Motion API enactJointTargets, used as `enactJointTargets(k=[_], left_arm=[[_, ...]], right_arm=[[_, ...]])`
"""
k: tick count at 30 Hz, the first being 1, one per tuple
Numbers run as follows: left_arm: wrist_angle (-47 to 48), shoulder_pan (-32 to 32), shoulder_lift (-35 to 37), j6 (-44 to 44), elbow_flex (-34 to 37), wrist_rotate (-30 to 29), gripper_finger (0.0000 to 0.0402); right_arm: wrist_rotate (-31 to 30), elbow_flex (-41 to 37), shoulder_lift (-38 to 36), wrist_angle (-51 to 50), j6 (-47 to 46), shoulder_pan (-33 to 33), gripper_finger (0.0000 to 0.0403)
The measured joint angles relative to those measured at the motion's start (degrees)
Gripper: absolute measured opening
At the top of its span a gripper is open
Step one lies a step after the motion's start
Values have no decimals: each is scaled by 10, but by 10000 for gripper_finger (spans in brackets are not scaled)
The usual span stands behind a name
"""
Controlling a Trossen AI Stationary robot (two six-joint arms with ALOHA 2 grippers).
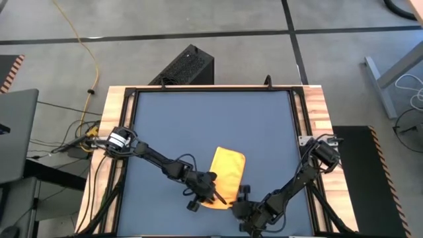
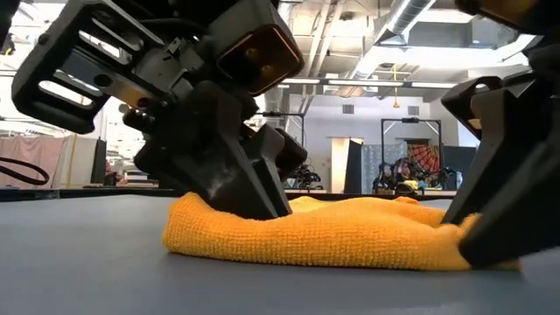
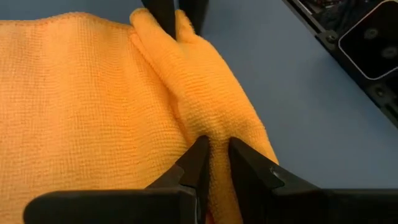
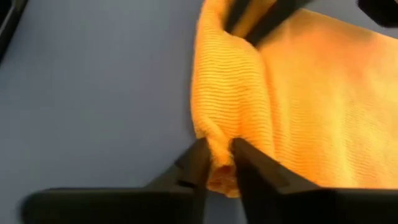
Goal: Roll towel
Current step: Roll the orange microfiber towel
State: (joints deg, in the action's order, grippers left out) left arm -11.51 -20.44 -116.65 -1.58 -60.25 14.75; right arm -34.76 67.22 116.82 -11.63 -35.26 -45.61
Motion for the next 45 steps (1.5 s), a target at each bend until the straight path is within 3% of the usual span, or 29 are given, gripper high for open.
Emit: enactJointTargets(k=[5, 18, 23, 32, 38, 45], left_arm=[[20, 0, 28, 18, 2, -3, 52], [5, 1, 59, 46, 2, -32, 52], [-21, -1, 60, 54, 0, -32, 52], [-49, -9, 60, 55, 0, -32, 52], [-50, -17, 60, 85, 0, -21, 52], [-41, -25, 60, 183, -1, 10, 64]], right_arm=[[0, 0, 1, -4, -36, -5, 17], [65, -5, -38, -7, -204, -9, 17], [107, -52, -64, 61, -272, -16, 17], [92, -158, -68, 298, -385, -26, 17], [76, -164, -70, 307, -436, -41, 19], [70, -164, -70, 305, -441, -42, 19]])
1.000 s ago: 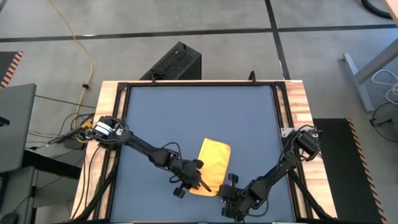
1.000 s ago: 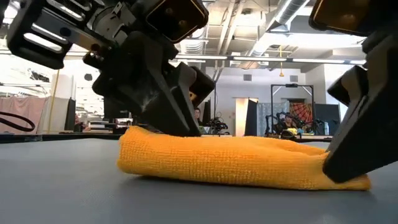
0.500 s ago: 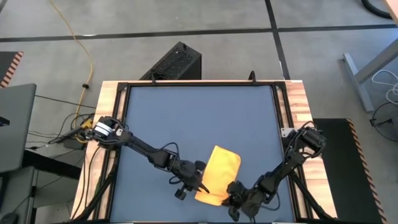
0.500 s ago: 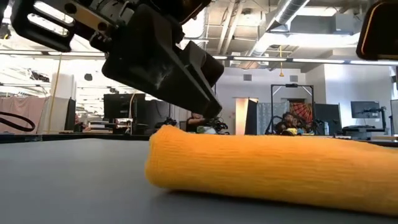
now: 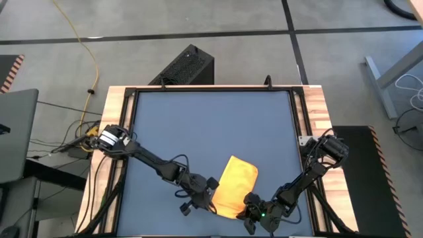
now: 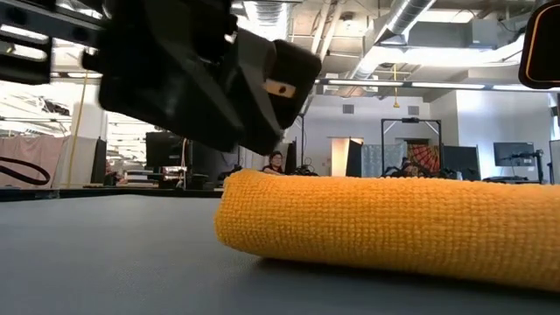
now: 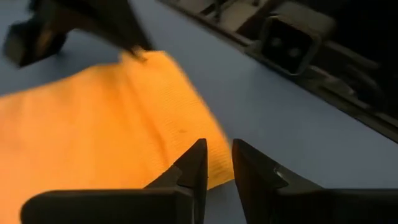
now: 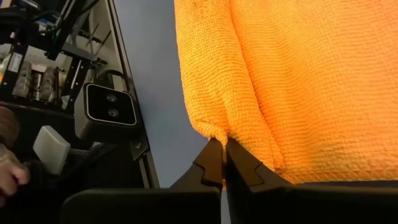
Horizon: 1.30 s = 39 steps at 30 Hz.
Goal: Roll towel
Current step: Roll the orange microfiber towel
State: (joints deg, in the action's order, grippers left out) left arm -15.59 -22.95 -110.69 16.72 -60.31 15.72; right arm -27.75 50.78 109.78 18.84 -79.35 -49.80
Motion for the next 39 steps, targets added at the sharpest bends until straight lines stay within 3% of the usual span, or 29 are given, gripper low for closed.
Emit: enactJointTargets(k=[6, 13, 18, 24, 29, 39], left_arm=[[2, -9, 0, 33, 0, 14, 115], [2, -15, 0, 52, 0, -43, 194], [2, -19, 0, 35, 0, -45, 214], [-44, -29, -39, 6, 0, -46, 205], [-42, -28, -39, -8, -1, -81, 185], [-28, -28, -39, -29, -1, -83, 86]], right_arm=[[0, 0, 0, -2, 1, 0, 20], [1, 0, 0, -3, 3, 0, 20], [2, 0, 0, -3, 3, 0, 20], [2, 0, 0, -7, 3, 0, 20], [3, 0, 0, -6, 3, 0, 20], [-9, 0, 0, -17, -25, 1, 21]])
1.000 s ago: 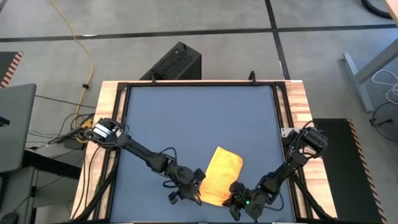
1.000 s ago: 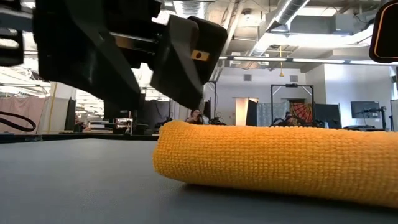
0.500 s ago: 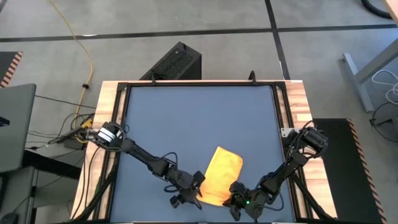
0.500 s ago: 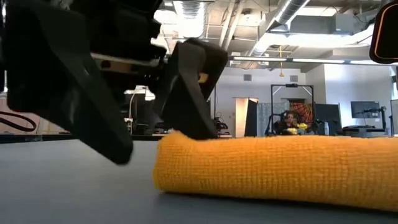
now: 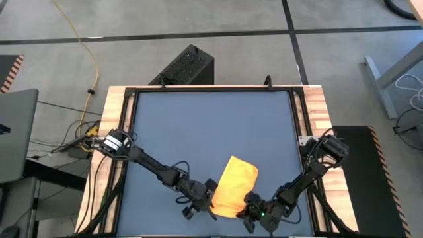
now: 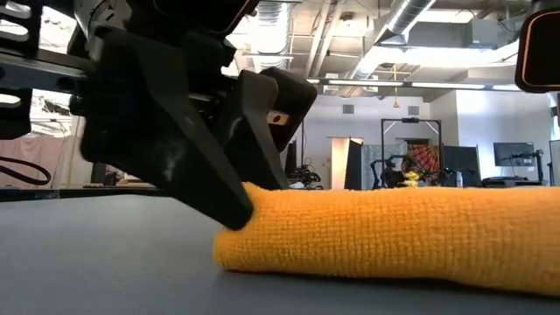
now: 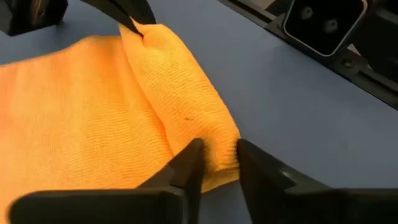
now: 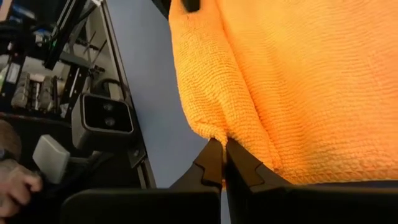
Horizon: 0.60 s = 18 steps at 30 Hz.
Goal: Roll towel
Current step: Roll the orange microfiber towel
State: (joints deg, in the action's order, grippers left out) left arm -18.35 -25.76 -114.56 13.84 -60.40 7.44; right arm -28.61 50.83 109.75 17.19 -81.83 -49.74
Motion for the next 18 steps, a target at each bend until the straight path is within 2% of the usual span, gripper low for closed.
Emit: enactJointTargets(k=[5, 14, 18], left_arm=[[8, 5, 0, -31, 0, 1, 12], [27, 71, 1, -178, 0, 153, 1], [42, 94, 1, -227, 0, 181, 1]], right_arm=[[-9, 0, 0, -1, -25, -1, 21], [-65, 0, 0, -4, -106, -27, 21], [-73, 0, -1, -10, -156, -30, 21]])
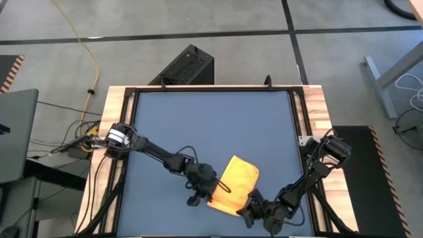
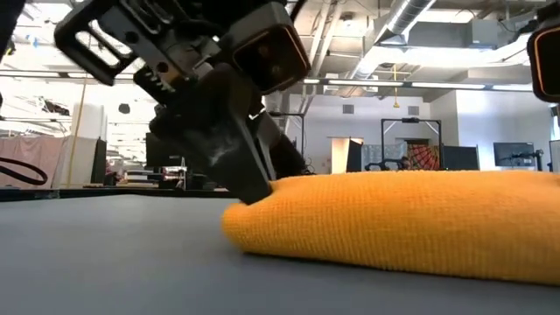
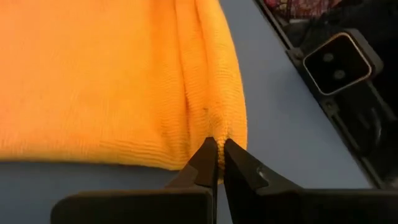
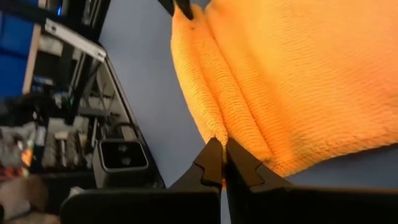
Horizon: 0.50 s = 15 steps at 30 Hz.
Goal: Roll towel
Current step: Roll the orange microfiber towel
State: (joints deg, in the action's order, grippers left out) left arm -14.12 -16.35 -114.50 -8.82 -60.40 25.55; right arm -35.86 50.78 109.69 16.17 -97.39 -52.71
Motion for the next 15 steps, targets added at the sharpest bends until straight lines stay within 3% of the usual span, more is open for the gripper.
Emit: enactJointTargets(k=[9, 15], left_arm=[[4, 39, 0, -97, 0, 42, 0], [4, 60, 0, -103, 0, 42, 0]], right_arm=[[0, 1, -2, -32, -102, 0, 20], [-2, 0, -25, -126, -159, -1, 20]])
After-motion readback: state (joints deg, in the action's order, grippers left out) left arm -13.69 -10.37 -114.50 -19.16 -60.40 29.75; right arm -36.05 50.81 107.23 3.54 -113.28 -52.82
